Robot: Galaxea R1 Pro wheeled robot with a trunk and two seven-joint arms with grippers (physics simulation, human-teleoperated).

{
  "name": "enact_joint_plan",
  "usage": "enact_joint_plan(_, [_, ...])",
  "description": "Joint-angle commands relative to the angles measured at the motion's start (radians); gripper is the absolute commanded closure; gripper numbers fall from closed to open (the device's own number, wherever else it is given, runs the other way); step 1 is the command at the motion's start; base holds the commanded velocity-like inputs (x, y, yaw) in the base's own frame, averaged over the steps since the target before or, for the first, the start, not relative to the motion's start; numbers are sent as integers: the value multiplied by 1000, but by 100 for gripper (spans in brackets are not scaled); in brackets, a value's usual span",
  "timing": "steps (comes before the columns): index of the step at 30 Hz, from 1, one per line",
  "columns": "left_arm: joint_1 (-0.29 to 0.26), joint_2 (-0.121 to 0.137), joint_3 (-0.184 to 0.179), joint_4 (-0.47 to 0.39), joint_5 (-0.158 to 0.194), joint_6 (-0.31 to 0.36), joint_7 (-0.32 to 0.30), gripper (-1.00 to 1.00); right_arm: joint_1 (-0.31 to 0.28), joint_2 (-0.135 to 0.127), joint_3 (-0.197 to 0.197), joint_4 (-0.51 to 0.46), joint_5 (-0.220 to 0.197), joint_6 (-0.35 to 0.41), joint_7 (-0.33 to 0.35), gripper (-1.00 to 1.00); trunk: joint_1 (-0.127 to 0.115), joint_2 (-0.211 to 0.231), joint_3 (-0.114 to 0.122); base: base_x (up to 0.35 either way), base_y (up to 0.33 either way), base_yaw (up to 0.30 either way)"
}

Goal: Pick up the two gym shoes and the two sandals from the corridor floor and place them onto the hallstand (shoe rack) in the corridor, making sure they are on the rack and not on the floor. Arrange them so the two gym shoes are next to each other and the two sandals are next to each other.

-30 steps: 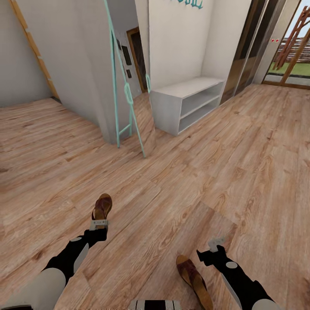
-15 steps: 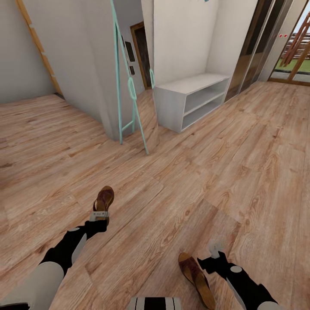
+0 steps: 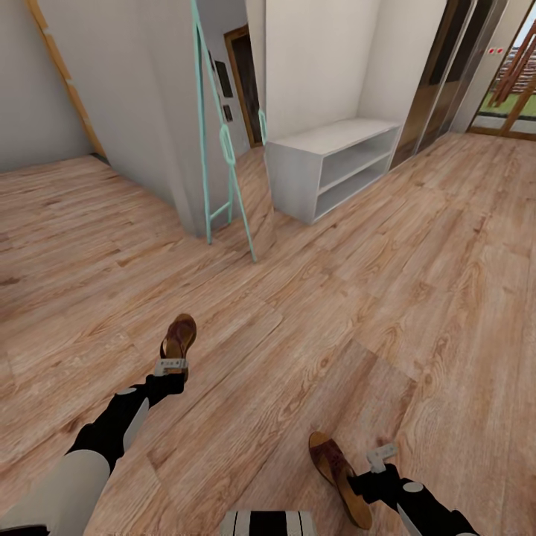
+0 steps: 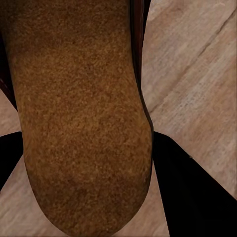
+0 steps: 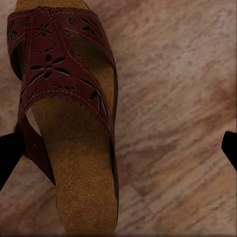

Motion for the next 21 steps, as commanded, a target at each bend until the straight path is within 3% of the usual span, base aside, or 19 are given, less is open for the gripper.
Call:
enact_joint_plan(1, [0, -1, 5, -7, 1, 9, -7, 100, 0, -1, 4, -1, 7, 1, 1, -100, 0, -1, -5, 0, 0, 0])
enact_joint_plan(12, [1, 0, 3, -52, 1, 50, -11, 100, 0, 0, 5, 3, 7, 1, 0, -100, 1, -1, -9, 0, 0, 0])
enact_joint_plan(21, [1, 1, 4, -56, -2, 54, -48, 100, 0, 0, 3, 19, 6, -2, -2, -100, 5, -3, -56, 0, 0, 0])
